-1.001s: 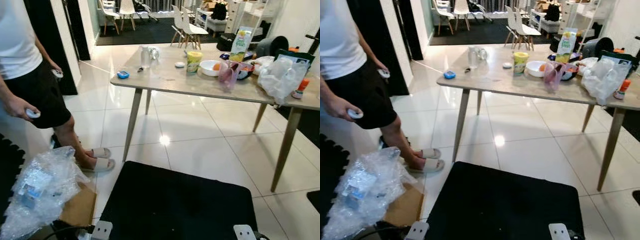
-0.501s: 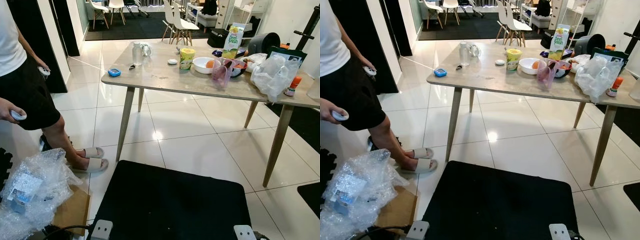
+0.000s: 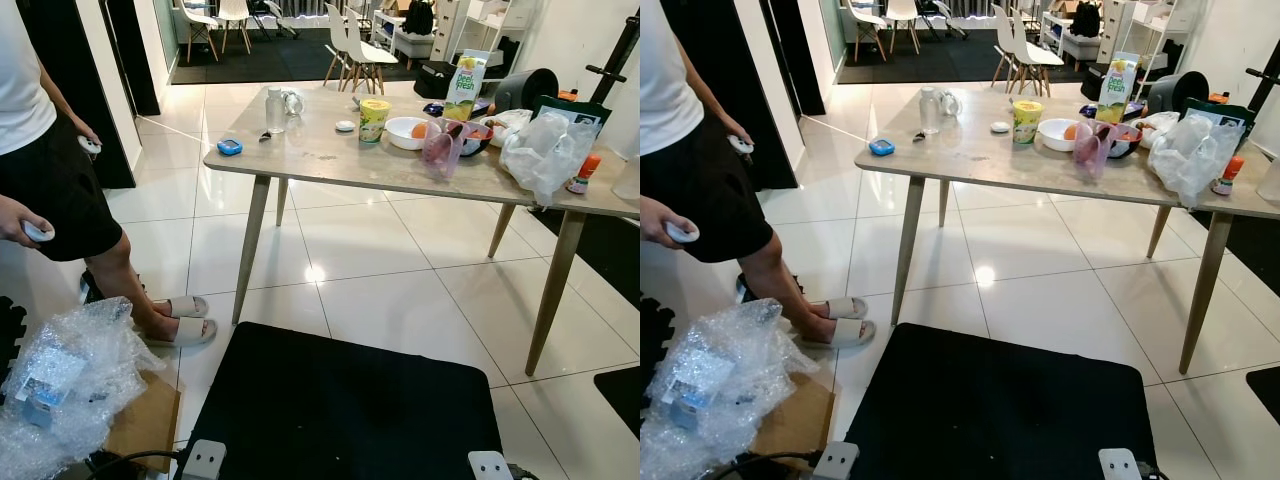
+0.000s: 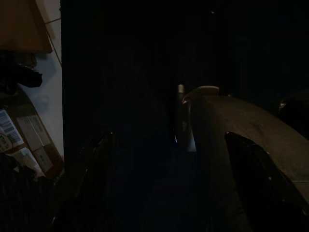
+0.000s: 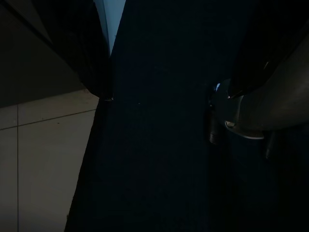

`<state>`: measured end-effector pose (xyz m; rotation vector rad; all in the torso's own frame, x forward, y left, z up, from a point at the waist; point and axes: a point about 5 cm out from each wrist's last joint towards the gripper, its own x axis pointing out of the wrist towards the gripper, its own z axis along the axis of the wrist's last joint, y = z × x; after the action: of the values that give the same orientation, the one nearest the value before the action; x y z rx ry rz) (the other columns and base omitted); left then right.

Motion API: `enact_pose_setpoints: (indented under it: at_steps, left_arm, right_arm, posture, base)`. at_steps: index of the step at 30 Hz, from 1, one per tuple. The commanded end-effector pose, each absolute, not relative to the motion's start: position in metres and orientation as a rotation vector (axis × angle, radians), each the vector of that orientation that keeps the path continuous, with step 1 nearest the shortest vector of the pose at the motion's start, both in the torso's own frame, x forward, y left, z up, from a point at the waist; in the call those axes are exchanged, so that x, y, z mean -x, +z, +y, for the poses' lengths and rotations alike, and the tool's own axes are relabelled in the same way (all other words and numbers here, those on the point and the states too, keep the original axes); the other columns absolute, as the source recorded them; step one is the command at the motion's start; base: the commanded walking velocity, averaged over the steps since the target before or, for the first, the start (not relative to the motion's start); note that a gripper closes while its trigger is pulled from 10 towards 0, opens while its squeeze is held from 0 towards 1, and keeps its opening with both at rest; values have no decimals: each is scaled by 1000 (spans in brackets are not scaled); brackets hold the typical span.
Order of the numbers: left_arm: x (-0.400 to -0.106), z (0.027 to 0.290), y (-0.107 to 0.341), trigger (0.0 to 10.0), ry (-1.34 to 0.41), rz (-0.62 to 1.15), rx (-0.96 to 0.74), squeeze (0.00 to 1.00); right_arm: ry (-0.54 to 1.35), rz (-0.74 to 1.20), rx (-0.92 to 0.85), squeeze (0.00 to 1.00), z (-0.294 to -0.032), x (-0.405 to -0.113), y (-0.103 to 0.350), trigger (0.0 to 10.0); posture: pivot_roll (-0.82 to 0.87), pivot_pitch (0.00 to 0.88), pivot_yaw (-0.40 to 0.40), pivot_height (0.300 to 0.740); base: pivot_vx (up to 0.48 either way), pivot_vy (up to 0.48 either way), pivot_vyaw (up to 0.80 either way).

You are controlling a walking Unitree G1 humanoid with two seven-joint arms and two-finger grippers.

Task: Restocking fridge

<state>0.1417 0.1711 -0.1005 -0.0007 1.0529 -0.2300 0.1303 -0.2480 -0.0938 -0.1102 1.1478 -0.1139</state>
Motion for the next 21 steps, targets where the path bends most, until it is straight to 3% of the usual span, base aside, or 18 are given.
enact_pose_setpoints:
  at_steps: [1, 10, 21]
  left_arm:
    - [-133, 167, -104, 10000, -251, 1087, 5, 0]
    - [-134, 167, -104, 10000, -262, 1084, -4, 0]
    - [-134, 166, -104, 10000, -268, 1084, -8, 0]
  right_arm:
    - [-118, 1166, 118, 0, -248, -126, -95, 10000]
    - [-133, 1164, 123, 0, -253, -128, -94, 10000]
    - [-141, 1166, 133, 0, -253, -127, -93, 10000]
  posture:
    - [77, 0, -21, 740]
    - [76, 0, -24, 740]
    - [77, 0, -25, 740]
  base:
    - [0, 0, 0]
    - [0, 0, 0]
    - [256, 0, 0]
